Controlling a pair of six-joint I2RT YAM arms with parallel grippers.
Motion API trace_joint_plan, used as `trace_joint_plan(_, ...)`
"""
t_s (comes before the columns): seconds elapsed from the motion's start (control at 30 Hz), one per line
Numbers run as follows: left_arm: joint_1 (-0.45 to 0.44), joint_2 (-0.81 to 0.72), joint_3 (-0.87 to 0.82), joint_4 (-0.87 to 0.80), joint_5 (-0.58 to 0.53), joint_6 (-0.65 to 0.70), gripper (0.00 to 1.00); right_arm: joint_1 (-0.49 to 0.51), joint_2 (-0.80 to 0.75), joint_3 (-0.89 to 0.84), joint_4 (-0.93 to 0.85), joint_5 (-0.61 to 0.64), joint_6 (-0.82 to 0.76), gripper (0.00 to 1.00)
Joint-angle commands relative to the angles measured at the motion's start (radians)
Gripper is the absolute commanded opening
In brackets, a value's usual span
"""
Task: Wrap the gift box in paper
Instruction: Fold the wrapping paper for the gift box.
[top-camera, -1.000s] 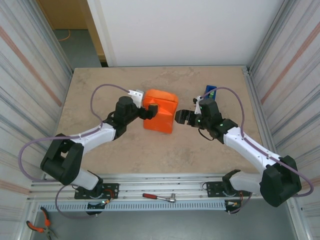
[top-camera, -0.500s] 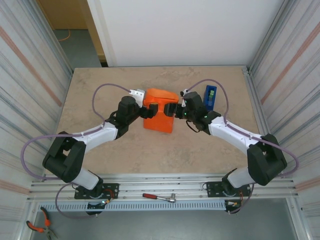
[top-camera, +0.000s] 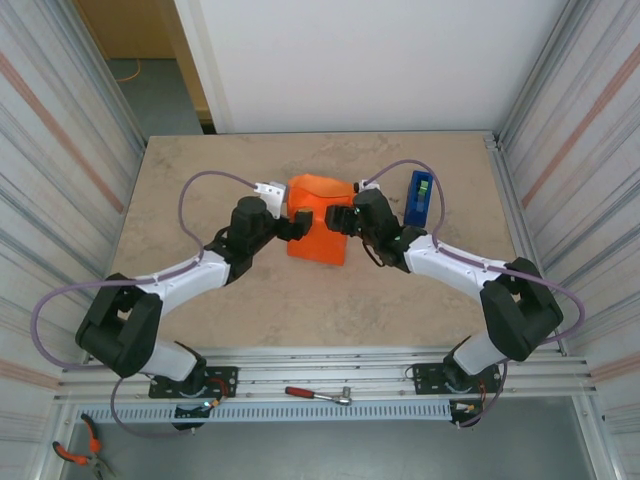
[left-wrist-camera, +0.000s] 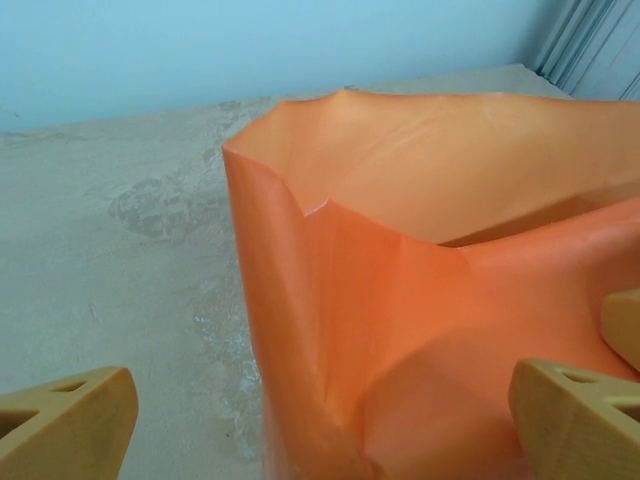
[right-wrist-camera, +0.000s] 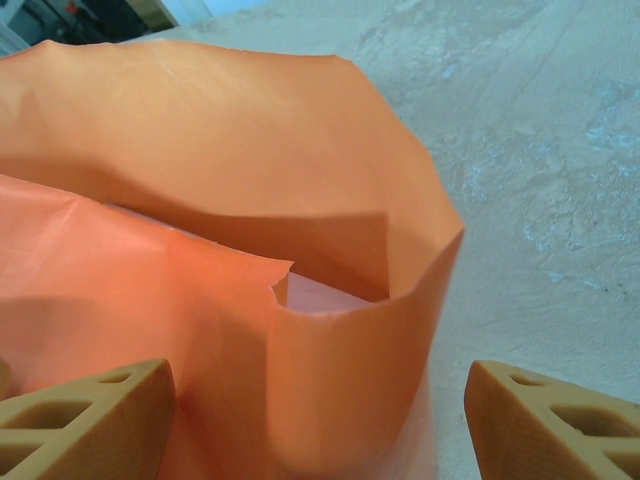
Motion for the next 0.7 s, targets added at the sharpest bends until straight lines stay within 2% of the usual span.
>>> trace_joint_plan(0.0, 0.005, -0.003, 0.042, -0.009, -0.009, 0.037, 0.96, 0.012, 0.004, -0.055, -0.088, 0.051, 0.001, 0.74)
trace_joint_plan(0.33, 0.026, 0.124, 0.136, 0.001, -0.011, 0.076, 0.95, 0.043, -0.015, -0.091, -0.089, 0.068, 0.022, 0.70)
trace_joint_plan(0.47, 0.027, 0.146, 0.118, 0.014, -0.038, 0.098, 0.93, 0.048, -0.028, -0.097, -0.085, 0.068, 0.027, 0.70)
trace_joint_plan(0.67, 0.027, 0.125, 0.057, 0.041, -0.025, 0.091, 0.81, 0.047, -0.046, -0.051, -0.096, 0.073, -0.006, 0.72)
